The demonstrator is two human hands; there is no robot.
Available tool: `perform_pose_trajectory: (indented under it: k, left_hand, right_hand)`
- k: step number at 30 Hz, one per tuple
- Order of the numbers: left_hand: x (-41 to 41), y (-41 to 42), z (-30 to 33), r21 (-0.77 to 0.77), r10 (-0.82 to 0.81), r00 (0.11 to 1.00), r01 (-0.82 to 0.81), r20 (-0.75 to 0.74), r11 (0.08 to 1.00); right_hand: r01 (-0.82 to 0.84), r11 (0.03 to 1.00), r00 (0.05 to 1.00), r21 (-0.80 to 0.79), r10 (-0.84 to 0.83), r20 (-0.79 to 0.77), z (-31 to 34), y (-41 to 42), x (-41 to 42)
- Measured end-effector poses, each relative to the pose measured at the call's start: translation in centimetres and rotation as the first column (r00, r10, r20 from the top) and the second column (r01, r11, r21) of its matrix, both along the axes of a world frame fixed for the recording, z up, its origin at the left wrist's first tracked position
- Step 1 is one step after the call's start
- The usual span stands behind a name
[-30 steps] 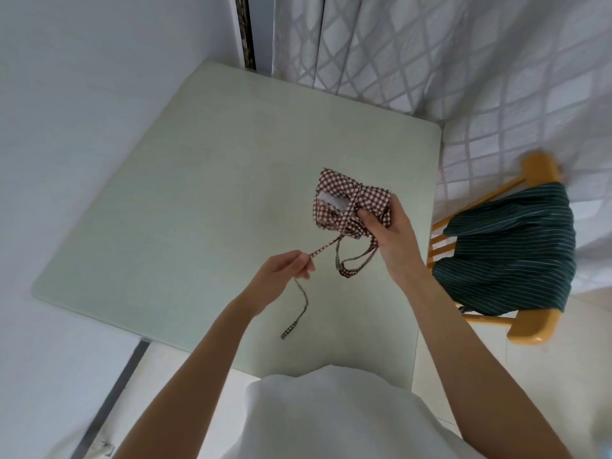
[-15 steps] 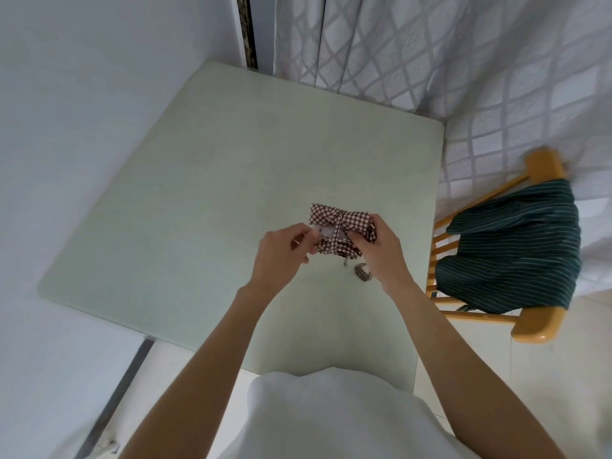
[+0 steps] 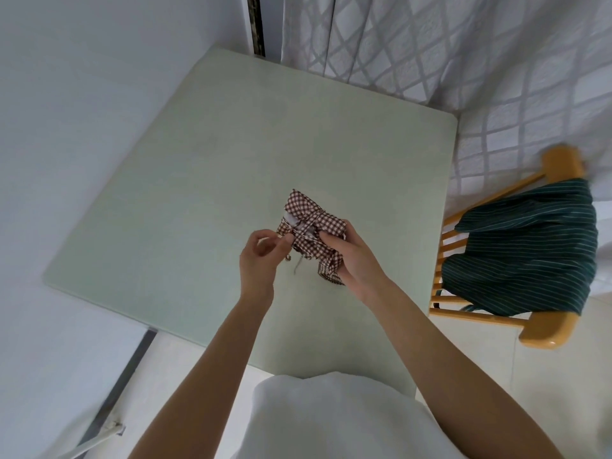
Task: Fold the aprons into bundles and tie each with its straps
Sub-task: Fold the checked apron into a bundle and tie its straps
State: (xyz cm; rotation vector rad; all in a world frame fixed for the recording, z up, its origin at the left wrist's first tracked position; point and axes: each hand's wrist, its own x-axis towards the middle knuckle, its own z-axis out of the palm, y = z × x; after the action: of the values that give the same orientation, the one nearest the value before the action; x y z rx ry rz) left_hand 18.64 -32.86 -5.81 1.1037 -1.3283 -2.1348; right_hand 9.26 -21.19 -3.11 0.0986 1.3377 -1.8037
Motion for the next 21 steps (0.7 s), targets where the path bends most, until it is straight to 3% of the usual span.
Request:
perform_pose_trajectory:
  k: [2, 4, 11, 15, 18, 21]
  left_hand:
    - [-0.2, 0.0, -0.6, 0.177, 0.021, 1.0, -0.021, 0.003, 0.984]
    - [-0.4, -0.1, -1.4, 0.261, -0.047, 0.999, 0.043, 0.011, 0.964]
    - [-2.2, -1.2, -4.2, 0.27, -0.482, 0.872, 0.445, 0.089, 0.854]
    - [-4.6, -1.6, -5.1, 0.128, -0.527, 0.784, 0.516, 0.328, 0.847]
    - [-6.6, -1.9, -6.5, -0.068, -0.453, 0.73, 0.56, 0.511, 0.826]
    - [-8.8, -2.0, -7.8, -0.219, -0.43, 0.651, 0.675, 0.625, 0.704]
  right_hand:
    - [0.011, 1.0, 0.999, 0.003, -0.011, 0.035, -0.3, -0.2, 0.0]
    - [0.025, 1.0, 0.996, 0.006, -0.026, 0.083, -0.8, -0.4, -0.3]
    - [0.076, 0.997, 0.967, 0.001, -0.074, 0.245, -3.5, -0.1, -2.3]
    - [0.054, 0.968, 0.998, 0.246, -0.059, 0.012, -5.8, 0.5, -3.9]
    - [-0.004, 0.812, 0.94, 0.584, 0.201, -0.274, -7.8, 1.2, -5.1]
    - [0.077, 0.671, 0.843, 0.738, 0.352, -0.407, -10.2, 1.9, -6.2]
